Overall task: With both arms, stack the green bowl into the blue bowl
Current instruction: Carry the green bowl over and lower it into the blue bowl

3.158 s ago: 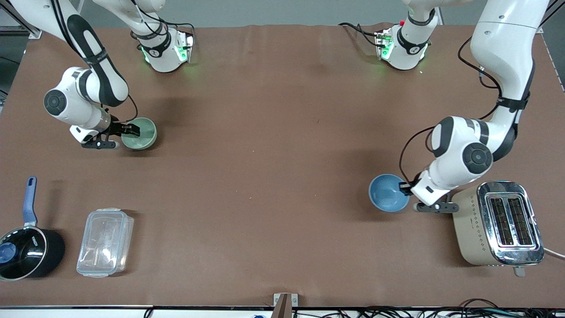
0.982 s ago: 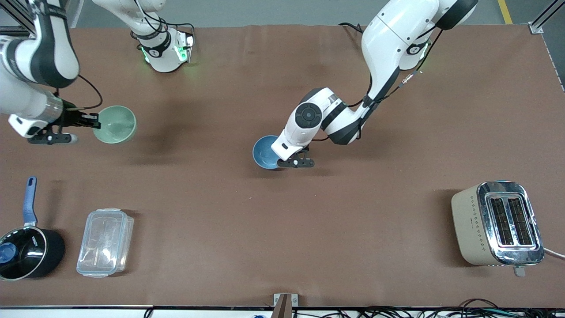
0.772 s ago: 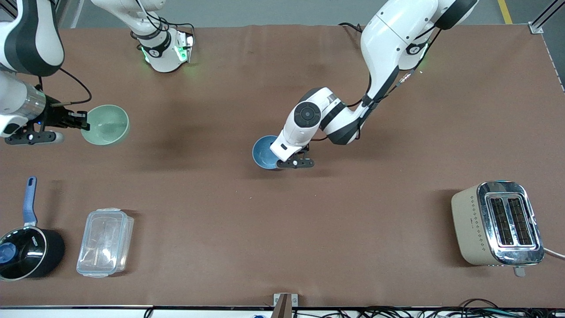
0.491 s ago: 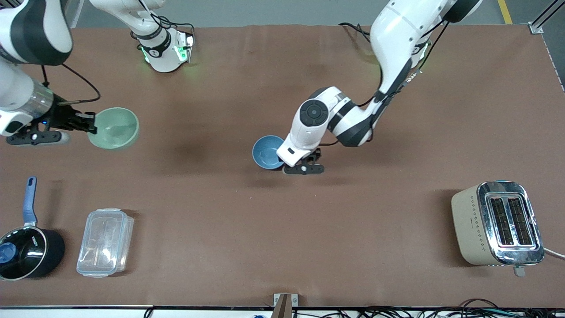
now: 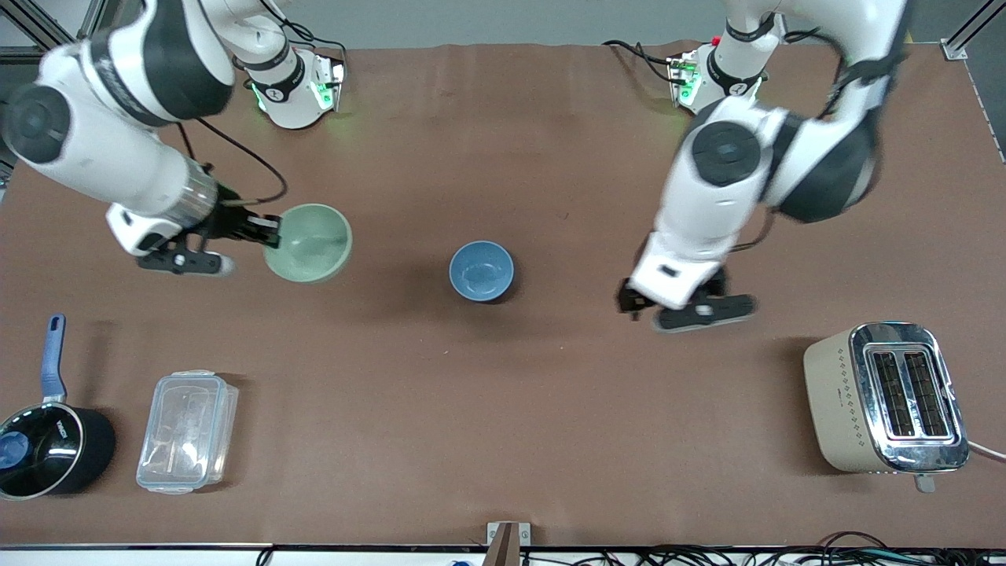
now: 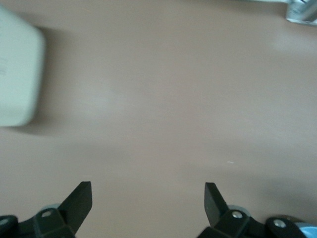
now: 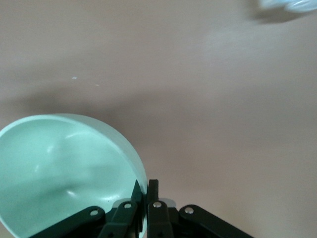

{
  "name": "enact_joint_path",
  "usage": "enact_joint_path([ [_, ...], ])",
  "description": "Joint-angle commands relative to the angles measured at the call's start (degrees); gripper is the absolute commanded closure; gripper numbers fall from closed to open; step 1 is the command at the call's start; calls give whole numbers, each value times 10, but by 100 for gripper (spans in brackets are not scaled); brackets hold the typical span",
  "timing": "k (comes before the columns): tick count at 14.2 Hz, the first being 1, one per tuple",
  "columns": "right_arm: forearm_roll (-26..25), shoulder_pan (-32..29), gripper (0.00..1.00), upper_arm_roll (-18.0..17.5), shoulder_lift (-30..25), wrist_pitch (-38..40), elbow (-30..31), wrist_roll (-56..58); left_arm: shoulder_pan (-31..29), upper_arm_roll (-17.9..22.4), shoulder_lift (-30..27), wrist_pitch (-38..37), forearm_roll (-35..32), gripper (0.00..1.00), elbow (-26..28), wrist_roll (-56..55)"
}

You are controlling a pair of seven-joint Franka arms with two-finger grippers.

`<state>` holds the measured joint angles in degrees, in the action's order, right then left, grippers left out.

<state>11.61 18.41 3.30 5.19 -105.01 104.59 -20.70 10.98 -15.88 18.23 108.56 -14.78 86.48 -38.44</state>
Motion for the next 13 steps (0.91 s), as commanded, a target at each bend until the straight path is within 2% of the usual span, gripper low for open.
enact_joint_path([
  [1,24,51,100,7,62,-47,-35,-81,-49,-8,-13,-112,25,0,-65,45],
  [3,24,91,100,7,97,-99,-38,-142,-82,-8,-35,-145,70,0,-80,52],
  [6,38,128,100,7,154,-125,-69,-214,-114,-6,-74,-178,83,0,-79,99],
  [9,82,160,100,7,188,-165,-67,-220,-163,-5,-106,-190,94,0,-76,240],
  [11,86,175,100,7,208,-179,-67,-222,-159,18,-157,-193,99,0,-28,295],
  [13,87,178,100,7,210,-186,-53,-221,-127,78,-208,-193,132,0,29,338],
])
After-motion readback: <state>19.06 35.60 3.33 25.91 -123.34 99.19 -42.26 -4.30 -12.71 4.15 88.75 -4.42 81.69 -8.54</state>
